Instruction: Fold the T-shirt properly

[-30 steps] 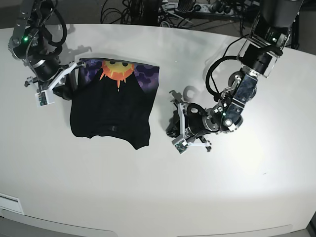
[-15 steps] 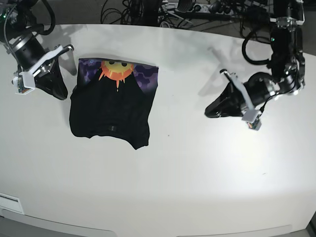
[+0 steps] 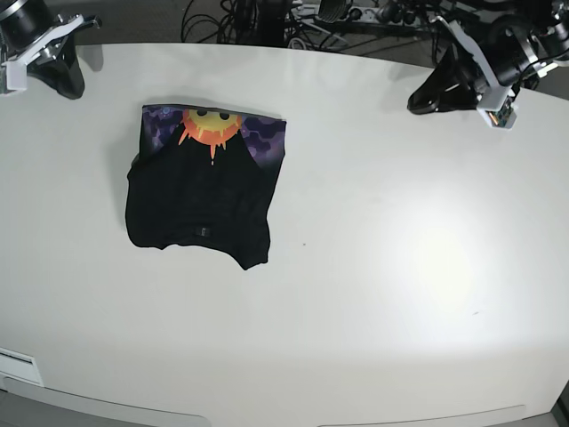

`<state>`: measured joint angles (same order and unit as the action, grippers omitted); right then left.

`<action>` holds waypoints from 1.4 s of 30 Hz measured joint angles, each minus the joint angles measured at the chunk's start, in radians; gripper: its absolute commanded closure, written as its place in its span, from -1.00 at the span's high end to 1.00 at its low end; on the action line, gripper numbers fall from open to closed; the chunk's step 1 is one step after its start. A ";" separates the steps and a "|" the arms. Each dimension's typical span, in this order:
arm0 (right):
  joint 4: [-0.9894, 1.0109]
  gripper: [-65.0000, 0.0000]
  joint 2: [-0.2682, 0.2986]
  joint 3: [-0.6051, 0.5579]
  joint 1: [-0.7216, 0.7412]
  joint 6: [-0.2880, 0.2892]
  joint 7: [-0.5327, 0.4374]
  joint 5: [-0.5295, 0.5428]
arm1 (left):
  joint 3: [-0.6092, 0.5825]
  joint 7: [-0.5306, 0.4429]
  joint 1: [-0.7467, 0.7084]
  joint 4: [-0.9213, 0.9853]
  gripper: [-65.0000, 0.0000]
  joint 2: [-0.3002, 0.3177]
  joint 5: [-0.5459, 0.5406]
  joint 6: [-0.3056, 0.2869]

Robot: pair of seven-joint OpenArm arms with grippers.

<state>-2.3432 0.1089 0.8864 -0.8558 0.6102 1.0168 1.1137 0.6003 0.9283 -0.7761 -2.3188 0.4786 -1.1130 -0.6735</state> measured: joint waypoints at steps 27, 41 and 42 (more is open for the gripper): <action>0.697 -1.00 0.100 -0.446 -0.182 -0.046 -0.196 -0.402 | -0.347 -0.189 -0.116 0.846 -1.00 -0.099 0.392 0.093; 1.575 -1.00 0.176 -0.794 0.427 -0.241 -0.765 -0.799 | -0.685 -1.003 0.555 1.870 -1.00 -0.142 0.954 0.235; 1.620 -1.00 0.171 -0.828 0.459 -0.255 -0.771 -0.801 | -0.697 -1.000 0.578 1.881 -1.00 -0.158 0.949 0.266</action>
<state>-0.7235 0.2798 0.0586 -0.3965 0.3550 0.2462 0.3126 -0.0967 -0.0715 -0.1978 -0.4381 0.3210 -0.1638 -0.4076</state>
